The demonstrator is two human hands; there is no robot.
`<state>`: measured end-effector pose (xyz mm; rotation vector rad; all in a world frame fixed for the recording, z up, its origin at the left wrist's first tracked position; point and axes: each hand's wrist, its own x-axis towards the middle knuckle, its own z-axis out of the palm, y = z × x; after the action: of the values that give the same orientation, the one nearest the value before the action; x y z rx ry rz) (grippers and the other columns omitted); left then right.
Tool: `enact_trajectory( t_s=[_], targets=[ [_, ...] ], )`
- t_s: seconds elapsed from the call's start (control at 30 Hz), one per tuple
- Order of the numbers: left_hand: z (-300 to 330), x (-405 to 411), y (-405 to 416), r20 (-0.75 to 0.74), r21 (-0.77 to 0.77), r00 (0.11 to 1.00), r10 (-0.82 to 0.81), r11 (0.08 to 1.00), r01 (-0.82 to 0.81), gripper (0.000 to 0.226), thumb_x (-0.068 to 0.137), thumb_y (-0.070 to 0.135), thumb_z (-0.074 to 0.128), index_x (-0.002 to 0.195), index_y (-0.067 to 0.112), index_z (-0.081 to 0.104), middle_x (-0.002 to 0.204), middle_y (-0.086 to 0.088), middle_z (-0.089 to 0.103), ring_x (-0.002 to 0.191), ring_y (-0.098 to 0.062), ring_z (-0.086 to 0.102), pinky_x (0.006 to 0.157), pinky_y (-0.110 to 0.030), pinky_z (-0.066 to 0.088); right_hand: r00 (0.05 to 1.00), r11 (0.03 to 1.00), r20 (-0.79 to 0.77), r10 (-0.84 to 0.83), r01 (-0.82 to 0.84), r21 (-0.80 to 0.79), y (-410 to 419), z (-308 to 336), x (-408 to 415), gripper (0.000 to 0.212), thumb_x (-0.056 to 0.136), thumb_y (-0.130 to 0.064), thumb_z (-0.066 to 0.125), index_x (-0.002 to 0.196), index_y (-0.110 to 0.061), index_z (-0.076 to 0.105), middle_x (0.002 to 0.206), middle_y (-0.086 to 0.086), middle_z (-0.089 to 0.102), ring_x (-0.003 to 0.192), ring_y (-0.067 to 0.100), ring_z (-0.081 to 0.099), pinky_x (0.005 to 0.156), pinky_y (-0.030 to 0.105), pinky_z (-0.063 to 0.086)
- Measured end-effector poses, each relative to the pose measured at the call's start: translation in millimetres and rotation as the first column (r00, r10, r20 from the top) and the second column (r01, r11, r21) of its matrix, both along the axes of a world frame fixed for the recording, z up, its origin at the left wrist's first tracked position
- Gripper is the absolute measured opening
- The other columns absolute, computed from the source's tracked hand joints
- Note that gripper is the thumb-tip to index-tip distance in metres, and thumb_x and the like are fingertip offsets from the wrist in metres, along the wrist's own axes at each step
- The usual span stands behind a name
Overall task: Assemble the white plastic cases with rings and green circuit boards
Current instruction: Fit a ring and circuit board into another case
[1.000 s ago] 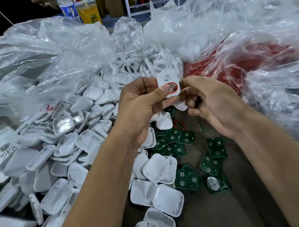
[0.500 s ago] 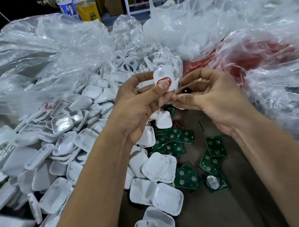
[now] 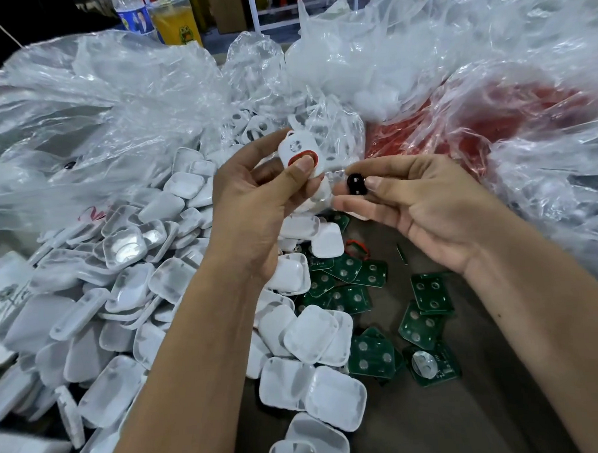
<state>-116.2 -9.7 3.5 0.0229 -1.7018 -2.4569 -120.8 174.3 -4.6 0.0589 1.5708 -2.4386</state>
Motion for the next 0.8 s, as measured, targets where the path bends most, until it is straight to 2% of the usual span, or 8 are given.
enact_trajectory(
  t_s=[0.13,0.2,0.43,0.6,0.7,0.8],
  targets=[
    [-1.0,-0.2,-2.3,0.029,0.044,0.999,0.016,0.999,-0.017,0.019,0.092,-0.005,0.069,0.106,0.007,0.071,0.086,-0.01,0.078,0.08,-0.02,0.076,0.073,-0.027,0.061,0.999,0.996,-0.003,0.053,-0.053,0.077,4.6,2.3,1.1,0.02,0.103,0.003,0.054,0.117,0.001,0.069,0.103,0.019,0.079,0.085,0.027,0.08,0.059,0.022,0.061],
    [-1.0,-0.2,-1.9,0.04,0.057,0.999,0.016,0.998,-0.018,0.012,0.097,-0.003,0.064,0.101,0.006,0.071,0.084,-0.01,0.077,0.081,-0.02,0.076,0.073,-0.029,0.062,0.999,0.993,-0.02,0.046,-0.044,0.107,5.4,1.6,0.9,0.021,0.102,0.001,0.056,0.118,-0.001,0.069,0.103,0.017,0.079,0.083,0.025,0.08,0.058,0.022,0.061],
    [0.7,3.8,5.9,0.063,-0.014,0.998,0.001,1.0,0.0,0.008,0.101,0.002,0.061,0.094,0.005,0.064,0.088,-0.016,0.071,0.074,-0.03,0.077,0.066,-0.033,0.063,0.997,0.998,-0.065,-0.049,0.05,0.023,0.6,1.3,0.9,0.017,0.097,0.01,0.059,0.102,0.005,0.074,0.095,0.024,0.078,0.085,0.032,0.079,0.071,0.024,0.063],
    [2.4,6.6,9.4,0.091,-0.01,0.996,-0.021,1.0,0.022,0.011,0.099,0.003,0.063,0.089,0.007,0.062,0.082,-0.012,0.069,0.075,-0.035,0.076,0.067,-0.038,0.064,0.99,0.992,-0.086,-0.109,0.114,0.054,-1.7,2.6,2.9,0.011,0.093,0.008,0.066,0.094,0.001,0.075,0.084,0.018,0.078,0.073,0.028,0.078,0.064,0.025,0.063],
    [3.1,7.4,9.4,0.104,-0.036,0.994,-0.019,0.999,0.023,0.013,0.099,0.007,0.065,0.087,0.007,0.063,0.075,-0.006,0.068,0.073,-0.033,0.074,0.061,-0.034,0.062,0.98,0.97,-0.142,-0.136,0.161,0.179,-4.6,1.7,4.4,0.01,0.089,0.001,0.074,0.09,-0.008,0.077,0.086,0.013,0.079,0.077,0.027,0.079,0.061,0.028,0.062],
    [3.2,7.1,8.1,0.093,-0.053,0.996,-0.013,0.998,0.018,0.013,0.099,0.009,0.066,0.086,0.007,0.063,0.077,-0.01,0.068,0.076,-0.033,0.073,0.061,-0.031,0.061,0.973,0.962,-0.15,-0.173,0.2,0.188,-6.4,0.2,4.4,0.01,0.086,0.001,0.077,0.087,-0.008,0.076,0.085,0.015,0.078,0.074,0.025,0.077,0.057,0.026,0.059]
  ],
)
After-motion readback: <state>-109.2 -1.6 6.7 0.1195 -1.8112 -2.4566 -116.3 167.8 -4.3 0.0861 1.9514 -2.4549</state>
